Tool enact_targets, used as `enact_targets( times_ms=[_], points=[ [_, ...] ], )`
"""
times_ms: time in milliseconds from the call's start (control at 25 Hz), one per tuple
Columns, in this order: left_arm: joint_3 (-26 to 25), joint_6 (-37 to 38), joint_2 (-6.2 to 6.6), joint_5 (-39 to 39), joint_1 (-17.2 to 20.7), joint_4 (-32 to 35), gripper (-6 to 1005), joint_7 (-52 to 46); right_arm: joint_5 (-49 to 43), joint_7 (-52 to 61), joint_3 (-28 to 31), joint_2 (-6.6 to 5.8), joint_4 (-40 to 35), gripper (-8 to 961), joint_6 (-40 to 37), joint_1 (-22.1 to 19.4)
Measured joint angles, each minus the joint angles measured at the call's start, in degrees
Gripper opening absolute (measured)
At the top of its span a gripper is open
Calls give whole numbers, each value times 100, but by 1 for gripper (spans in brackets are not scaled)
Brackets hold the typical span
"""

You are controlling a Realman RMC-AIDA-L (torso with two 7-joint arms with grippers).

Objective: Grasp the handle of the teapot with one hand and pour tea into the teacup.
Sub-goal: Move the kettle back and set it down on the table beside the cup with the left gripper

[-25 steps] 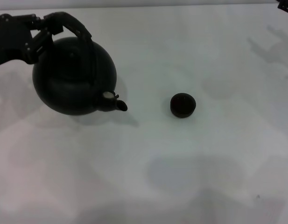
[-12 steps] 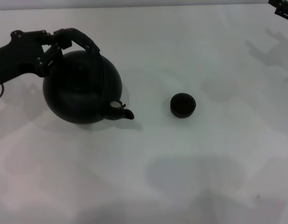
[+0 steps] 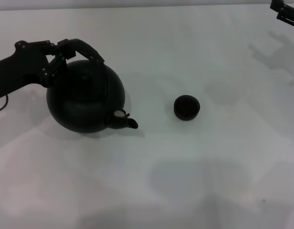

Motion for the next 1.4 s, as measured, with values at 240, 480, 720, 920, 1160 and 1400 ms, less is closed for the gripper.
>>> enact_targets(
  times_ms=[240, 480, 720, 920, 1160, 1400],
  points=[
    [0, -167, -45, -10, -4, -138, 130, 218, 1, 15, -40, 0, 0, 844, 0, 0],
    [-7, -340, -102, -29, -16, -282, 129, 462, 1, 26, -87, 0, 0, 844, 0, 0],
    [-70, -474, -130, -47, -68, -514, 129, 648, 1, 12, -88, 0, 0, 844, 0, 0],
    [-70, -492, -142, -72, -68, -594, 129, 764, 1, -1, -88, 0, -2, 844, -8, 0],
    [-70, -595, -142, -114, -17, -664, 130, 891, 1, -1, -88, 11, -7, 844, -27, 0],
    [-70, -730, -142, -159, 13, -773, 129, 920, 1, -1, -88, 9, -8, 844, -36, 0]
  ],
)
